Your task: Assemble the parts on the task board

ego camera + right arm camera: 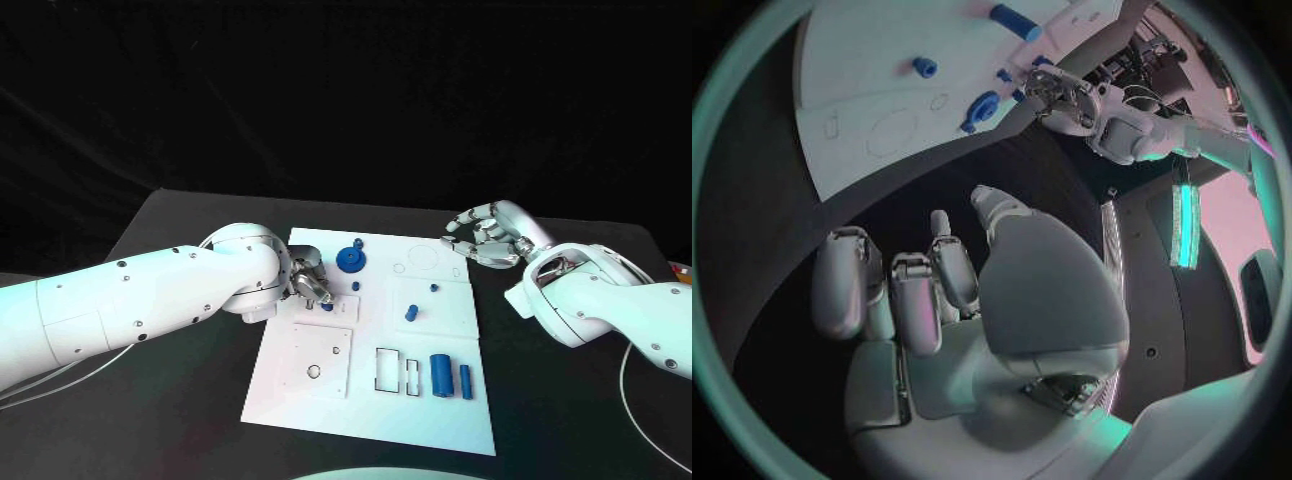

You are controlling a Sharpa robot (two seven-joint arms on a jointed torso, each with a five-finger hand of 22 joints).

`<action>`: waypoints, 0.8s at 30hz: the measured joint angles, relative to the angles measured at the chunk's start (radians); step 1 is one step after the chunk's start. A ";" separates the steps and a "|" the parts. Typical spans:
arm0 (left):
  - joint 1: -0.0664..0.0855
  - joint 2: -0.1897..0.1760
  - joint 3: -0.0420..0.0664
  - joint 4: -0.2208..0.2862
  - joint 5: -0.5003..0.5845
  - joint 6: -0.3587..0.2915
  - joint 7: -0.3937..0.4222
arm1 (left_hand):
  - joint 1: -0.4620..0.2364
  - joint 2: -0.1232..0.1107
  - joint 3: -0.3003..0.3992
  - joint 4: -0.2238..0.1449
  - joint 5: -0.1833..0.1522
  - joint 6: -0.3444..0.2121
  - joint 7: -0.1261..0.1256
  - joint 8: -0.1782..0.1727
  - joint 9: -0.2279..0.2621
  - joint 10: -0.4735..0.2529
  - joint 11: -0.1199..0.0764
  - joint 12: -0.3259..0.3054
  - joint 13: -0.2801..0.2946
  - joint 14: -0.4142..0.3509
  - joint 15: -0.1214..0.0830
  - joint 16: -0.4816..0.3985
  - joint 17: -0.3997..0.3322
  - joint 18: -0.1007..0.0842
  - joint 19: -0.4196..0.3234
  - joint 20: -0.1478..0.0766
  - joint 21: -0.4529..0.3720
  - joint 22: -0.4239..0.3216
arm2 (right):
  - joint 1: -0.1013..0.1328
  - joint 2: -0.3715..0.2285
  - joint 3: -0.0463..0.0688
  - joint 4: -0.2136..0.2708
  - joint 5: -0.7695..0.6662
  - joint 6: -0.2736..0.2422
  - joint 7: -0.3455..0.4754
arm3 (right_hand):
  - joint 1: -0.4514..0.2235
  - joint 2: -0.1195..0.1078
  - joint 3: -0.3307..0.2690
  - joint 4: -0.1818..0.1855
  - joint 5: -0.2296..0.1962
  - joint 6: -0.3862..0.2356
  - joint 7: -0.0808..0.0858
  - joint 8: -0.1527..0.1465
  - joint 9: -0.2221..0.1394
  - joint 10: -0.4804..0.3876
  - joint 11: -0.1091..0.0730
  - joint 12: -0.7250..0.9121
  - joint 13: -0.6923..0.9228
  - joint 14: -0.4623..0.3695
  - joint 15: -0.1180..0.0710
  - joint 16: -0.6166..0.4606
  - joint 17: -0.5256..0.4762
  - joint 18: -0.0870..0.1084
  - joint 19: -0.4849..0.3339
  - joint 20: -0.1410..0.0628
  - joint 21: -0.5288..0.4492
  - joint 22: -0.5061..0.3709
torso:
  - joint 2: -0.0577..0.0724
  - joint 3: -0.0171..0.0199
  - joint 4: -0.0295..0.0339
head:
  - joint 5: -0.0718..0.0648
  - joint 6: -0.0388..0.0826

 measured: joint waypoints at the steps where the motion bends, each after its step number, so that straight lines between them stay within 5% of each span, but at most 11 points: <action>1: 0.000 0.000 0.000 0.000 0.000 0.001 0.000 | 0.000 0.000 -0.011 0.007 0.000 0.005 -0.002 0.000 0.000 0.000 0.000 0.000 0.000 0.000 0.000 0.000 0.000 0.000 0.002 -0.002 0.000 0.000 | 0.000 0.000 0.000 0.000 0.000 0.000 0.000 | -0.004 -0.003 -0.001 0.001 -0.002 -0.001 0.001 0.000 0.000 0.000 0.000 0.000 -0.002 0.000 0.000 0.000 0.000 0.000 -0.002 0.002 -0.002 0.000 | 0.000 0.0000 0.0001 | 0.000 0.000; 9: -0.001 0.001 -0.001 -0.003 0.001 0.005 -0.003 | 0.000 0.000 -0.062 0.034 0.000 0.035 -0.031 0.000 0.002 0.000 0.000 0.004 0.001 0.000 0.000 0.000 0.000 0.000 0.002 -0.002 0.000 0.002 | 0.000 -0.001 0.000 0.000 0.000 -0.002 0.001 | -0.019 0.000 -0.011 0.005 -0.014 -0.007 0.000 0.004 0.002 -0.016 0.002 -0.019 -0.024 -0.004 -0.004 -0.010 0.000 0.001 -0.013 0.002 -0.033 -0.002 | 0.000 0.0001 0.0000 | 0.000 -0.001; 24: -0.001 0.002 -0.001 -0.006 0.001 0.017 -0.006 | -0.007 0.007 -0.134 0.067 0.000 0.044 -0.038 0.003 -0.004 0.000 0.000 0.004 0.000 0.000 0.000 0.000 0.000 0.000 0.002 -0.002 0.000 0.004 | 0.000 -0.003 0.000 0.001 0.001 -0.004 0.002 | -0.042 0.004 -0.028 0.006 -0.018 -0.007 0.000 0.008 0.005 -0.016 0.002 -0.027 -0.029 0.000 -0.008 -0.017 0.001 0.000 -0.020 0.002 -0.044 -0.012 | 0.000 0.0004 -0.0004 | 0.000 -0.002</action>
